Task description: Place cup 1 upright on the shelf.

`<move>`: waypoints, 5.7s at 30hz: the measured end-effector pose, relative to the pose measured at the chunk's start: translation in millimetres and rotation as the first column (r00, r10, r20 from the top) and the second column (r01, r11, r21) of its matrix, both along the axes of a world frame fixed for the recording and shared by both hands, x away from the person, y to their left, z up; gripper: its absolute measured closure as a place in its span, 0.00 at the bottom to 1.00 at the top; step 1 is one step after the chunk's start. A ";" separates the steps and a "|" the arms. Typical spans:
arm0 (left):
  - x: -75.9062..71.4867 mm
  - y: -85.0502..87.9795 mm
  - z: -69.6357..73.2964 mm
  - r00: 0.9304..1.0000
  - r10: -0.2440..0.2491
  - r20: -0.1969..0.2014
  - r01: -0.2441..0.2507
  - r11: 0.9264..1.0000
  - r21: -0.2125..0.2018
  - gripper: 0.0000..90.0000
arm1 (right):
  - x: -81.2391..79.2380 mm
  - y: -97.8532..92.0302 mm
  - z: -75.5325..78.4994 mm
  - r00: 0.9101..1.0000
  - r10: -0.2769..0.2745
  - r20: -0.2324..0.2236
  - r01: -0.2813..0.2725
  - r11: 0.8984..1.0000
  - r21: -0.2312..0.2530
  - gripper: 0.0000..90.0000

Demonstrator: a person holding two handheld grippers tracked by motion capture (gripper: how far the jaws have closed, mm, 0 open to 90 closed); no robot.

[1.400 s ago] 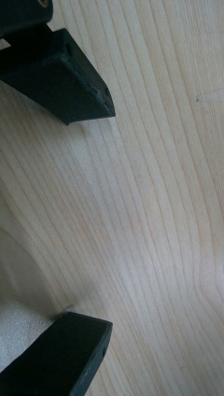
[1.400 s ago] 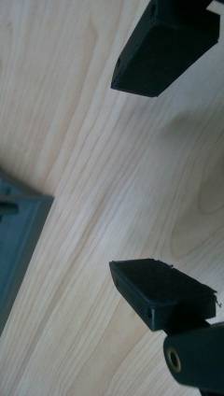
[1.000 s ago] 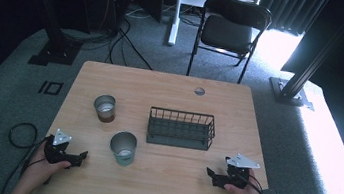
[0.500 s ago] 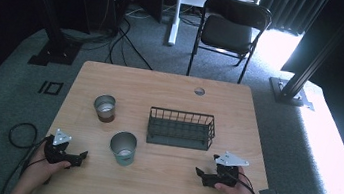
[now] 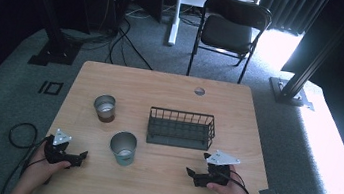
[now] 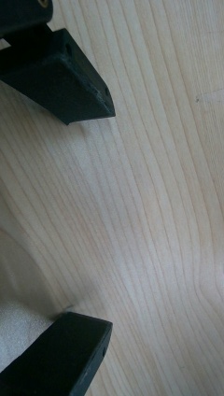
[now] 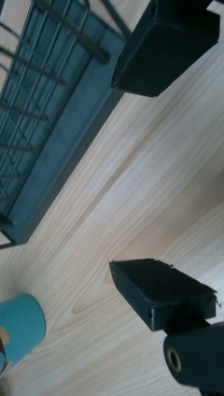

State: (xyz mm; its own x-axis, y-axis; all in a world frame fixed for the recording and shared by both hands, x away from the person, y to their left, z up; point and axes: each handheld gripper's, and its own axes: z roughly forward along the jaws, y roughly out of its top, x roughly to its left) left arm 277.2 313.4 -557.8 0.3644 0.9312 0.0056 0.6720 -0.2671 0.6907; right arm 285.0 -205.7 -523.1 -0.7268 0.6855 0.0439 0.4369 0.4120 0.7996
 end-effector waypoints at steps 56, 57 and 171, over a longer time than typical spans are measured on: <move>0.0 0.0 0.0 1.000 0.000 0.000 0.000 1.000 0.000 0.03 | 1.7 97.8 7.6 0.958 0.284 0.049 -0.286 0.957 0.042 0.12; 0.0 0.0 0.0 1.000 0.000 0.000 0.000 1.000 0.000 0.03 | 1.9 99.8 7.6 0.957 0.286 0.049 -0.289 0.956 0.043 0.12; 0.1 0.0 0.0 1.000 0.000 0.000 0.000 1.000 -0.001 0.03 | 43.7 160.7 108.8 0.955 0.087 0.285 -0.162 0.954 0.252 0.16</move>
